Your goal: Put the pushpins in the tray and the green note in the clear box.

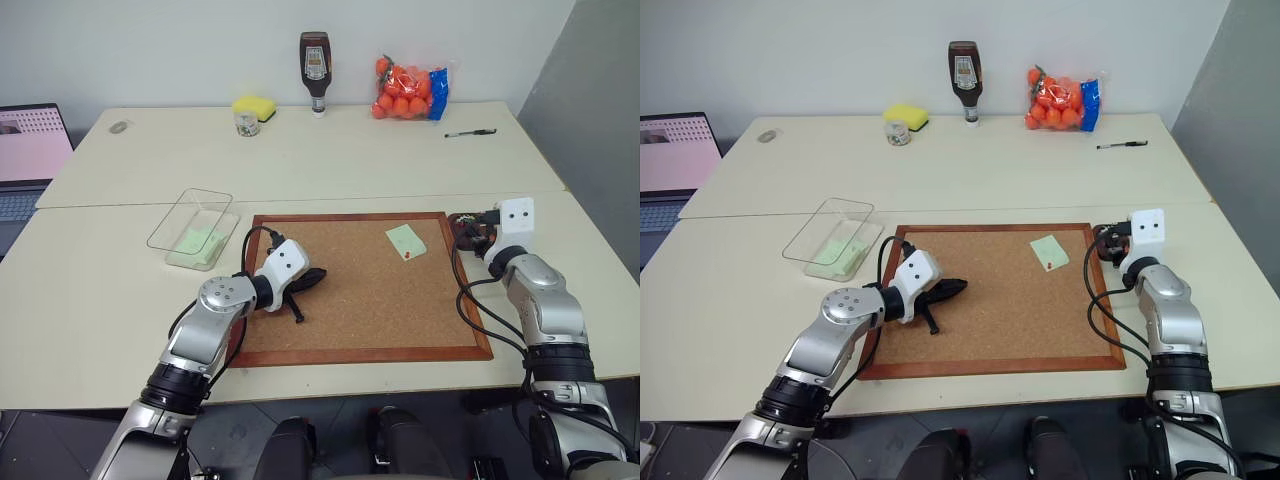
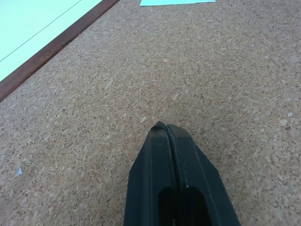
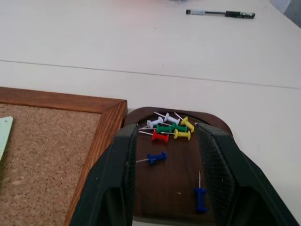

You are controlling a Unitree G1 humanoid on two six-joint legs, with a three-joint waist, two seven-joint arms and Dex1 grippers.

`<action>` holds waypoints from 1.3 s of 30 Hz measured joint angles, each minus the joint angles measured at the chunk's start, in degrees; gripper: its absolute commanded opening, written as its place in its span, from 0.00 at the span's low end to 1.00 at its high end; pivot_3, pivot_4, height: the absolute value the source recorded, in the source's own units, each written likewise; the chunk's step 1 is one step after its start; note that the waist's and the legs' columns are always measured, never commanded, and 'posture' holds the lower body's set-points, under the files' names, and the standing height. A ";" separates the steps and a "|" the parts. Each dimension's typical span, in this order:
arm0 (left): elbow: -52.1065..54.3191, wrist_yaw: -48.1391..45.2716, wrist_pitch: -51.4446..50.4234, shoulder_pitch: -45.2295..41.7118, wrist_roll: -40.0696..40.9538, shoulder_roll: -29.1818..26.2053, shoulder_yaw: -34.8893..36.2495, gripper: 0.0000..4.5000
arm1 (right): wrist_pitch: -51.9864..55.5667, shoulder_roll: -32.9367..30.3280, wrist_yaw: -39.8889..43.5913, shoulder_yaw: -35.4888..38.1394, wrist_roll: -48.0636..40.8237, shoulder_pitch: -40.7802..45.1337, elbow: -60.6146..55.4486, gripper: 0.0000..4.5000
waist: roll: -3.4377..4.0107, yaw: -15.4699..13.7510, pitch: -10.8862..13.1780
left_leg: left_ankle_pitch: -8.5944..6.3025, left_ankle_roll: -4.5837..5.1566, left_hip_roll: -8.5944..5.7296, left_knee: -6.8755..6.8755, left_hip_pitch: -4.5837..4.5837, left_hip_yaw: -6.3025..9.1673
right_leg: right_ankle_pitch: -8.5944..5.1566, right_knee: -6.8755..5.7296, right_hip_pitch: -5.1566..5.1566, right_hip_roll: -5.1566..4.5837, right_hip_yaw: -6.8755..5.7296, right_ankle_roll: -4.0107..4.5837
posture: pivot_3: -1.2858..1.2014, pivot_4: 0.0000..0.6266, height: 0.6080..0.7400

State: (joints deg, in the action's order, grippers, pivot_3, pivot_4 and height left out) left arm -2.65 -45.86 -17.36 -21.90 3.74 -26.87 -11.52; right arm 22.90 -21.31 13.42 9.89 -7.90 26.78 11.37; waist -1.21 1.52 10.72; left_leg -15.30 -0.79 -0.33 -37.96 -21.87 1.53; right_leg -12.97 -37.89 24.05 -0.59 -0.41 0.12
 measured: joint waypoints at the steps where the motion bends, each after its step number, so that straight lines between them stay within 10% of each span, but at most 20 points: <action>1: -0.09 -0.04 -0.01 -0.17 0.00 -0.06 0.00 0.00 | 0.00 0.06 0.03 -0.01 0.00 -0.36 -0.35 0.45 | 0.00 0.00 0.00 | 0.00 0.00 0.01 0.00 0.00 0.00 | 0.00 0.00 0.00 0.00 -0.01 0.00 | 0.52 0.24 1.00; 19: -0.09 0.01 -0.14 -0.09 0.44 -0.43 0.23 0.00 | 0.25 1.90 0.41 -0.01 -1.19 -2.71 -6.83 0.45 | 0.00 0.00 0.00 | 0.00 0.00 -0.04 0.01 -0.04 0.18 | 0.00 -0.01 -0.04 -0.07 -0.16 0.00 | 0.52 0.24 1.00; 26: -0.12 0.07 -0.53 -0.10 0.46 -0.44 0.25 0.00 | 0.23 1.92 0.50 -0.30 -1.11 -2.80 -6.83 0.45 | 0.18 0.46 0.10 | 0.38 -0.02 -1.00 0.12 -0.27 2.98 | -0.51 0.02 -0.88 -1.03 -2.81 0.20 | 0.52 0.24 1.00; 39: -0.13 -0.03 -0.70 -0.17 0.46 -0.65 0.45 0.00 | 1.17 1.18 6.82 -3.52 -3.24 -9.80 -18.17 0.45 | 0.18 -0.10 0.11 | 0.37 -0.03 -0.86 0.16 -0.13 2.46 | -0.62 -0.04 -0.78 -0.88 -2.23 0.39 | 0.52 0.24 1.00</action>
State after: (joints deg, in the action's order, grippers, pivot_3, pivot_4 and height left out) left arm -2.78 -45.89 -18.06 -22.08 4.20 -27.53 -11.06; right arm 24.07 -20.13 20.24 6.37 -11.14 16.99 -6.79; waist -1.03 1.42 10.82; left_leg -14.93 -0.82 -1.19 -37.80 -22.01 3.99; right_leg -13.59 -37.93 23.27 -1.47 -2.64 0.51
